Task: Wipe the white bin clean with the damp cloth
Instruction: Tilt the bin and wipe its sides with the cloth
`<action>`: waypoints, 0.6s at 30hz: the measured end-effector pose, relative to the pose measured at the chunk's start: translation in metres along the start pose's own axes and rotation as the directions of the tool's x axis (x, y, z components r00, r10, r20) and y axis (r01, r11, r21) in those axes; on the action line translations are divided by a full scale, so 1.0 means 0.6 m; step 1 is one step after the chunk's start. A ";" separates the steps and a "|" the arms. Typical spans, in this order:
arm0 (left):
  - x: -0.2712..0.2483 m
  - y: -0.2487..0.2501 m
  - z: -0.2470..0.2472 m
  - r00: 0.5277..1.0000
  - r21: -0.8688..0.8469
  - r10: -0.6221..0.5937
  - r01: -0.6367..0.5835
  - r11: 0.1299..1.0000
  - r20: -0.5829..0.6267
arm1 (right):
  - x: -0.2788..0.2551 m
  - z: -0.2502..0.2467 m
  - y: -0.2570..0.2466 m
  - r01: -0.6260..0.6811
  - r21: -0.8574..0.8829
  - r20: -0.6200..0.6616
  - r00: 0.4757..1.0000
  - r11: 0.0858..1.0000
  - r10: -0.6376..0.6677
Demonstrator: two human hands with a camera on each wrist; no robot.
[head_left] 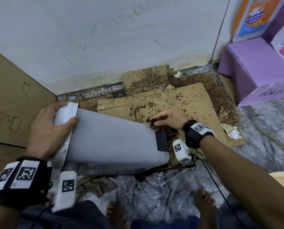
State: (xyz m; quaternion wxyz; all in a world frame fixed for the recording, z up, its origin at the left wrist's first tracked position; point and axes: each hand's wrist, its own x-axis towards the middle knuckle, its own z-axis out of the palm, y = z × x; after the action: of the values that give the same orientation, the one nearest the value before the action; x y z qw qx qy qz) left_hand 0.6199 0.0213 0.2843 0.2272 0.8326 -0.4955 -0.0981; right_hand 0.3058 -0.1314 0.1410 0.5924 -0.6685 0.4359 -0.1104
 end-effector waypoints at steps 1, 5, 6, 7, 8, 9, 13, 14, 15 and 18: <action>0.000 -0.001 0.001 1.000 0.007 0.004 -0.004 1.000 -0.003 | 0.005 0.009 -0.006 0.011 -0.029 0.043 0.999 1.000 -0.010; -0.003 -0.007 0.000 1.000 -0.005 0.004 -0.004 1.000 -0.001 | 0.020 0.016 0.014 0.003 -0.129 0.048 0.999 0.992 0.004; -0.005 -0.007 -0.001 1.000 -0.013 0.000 0.000 1.000 0.002 | 0.019 0.009 0.025 -0.029 -0.174 0.040 0.999 0.984 0.037; -0.006 -0.006 -0.002 1.000 -0.018 -0.004 0.004 1.000 0.006 | 0.014 0.003 0.037 -0.079 -0.216 0.023 0.996 0.973 0.086; -0.007 -0.005 -0.003 1.000 -0.022 -0.010 0.011 1.000 0.007 | 0.008 -0.005 0.048 -0.124 -0.244 0.003 0.992 0.962 0.129; -0.006 -0.004 -0.003 1.000 -0.025 -0.019 0.019 1.000 0.009 | 0.000 -0.012 0.056 -0.166 -0.252 -0.024 0.986 0.953 0.165; -0.008 0.002 -0.002 1.000 -0.024 -0.010 0.010 1.000 0.007 | -0.019 -0.041 0.038 -0.229 -0.045 -0.212 0.953 0.972 0.215; -0.008 0.003 -0.001 1.000 -0.024 -0.008 0.008 1.000 0.005 | -0.017 -0.044 0.018 -0.197 0.037 -0.258 0.945 0.980 0.200; -0.009 0.004 0.000 1.000 -0.027 -0.011 0.011 1.000 0.006 | -0.015 -0.044 -0.007 -0.149 0.115 -0.295 0.939 0.982 0.177; -0.012 0.006 0.002 1.000 -0.038 -0.020 0.020 0.999 0.002 | -0.011 -0.012 -0.098 0.047 0.261 -0.355 0.934 0.964 0.051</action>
State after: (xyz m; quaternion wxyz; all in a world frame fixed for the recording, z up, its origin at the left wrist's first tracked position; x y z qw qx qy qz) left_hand 0.6130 0.0258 0.2849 0.2418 0.8328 -0.4855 -0.1105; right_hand 0.3235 -0.1362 0.1977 0.5871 -0.5514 0.5186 -0.2870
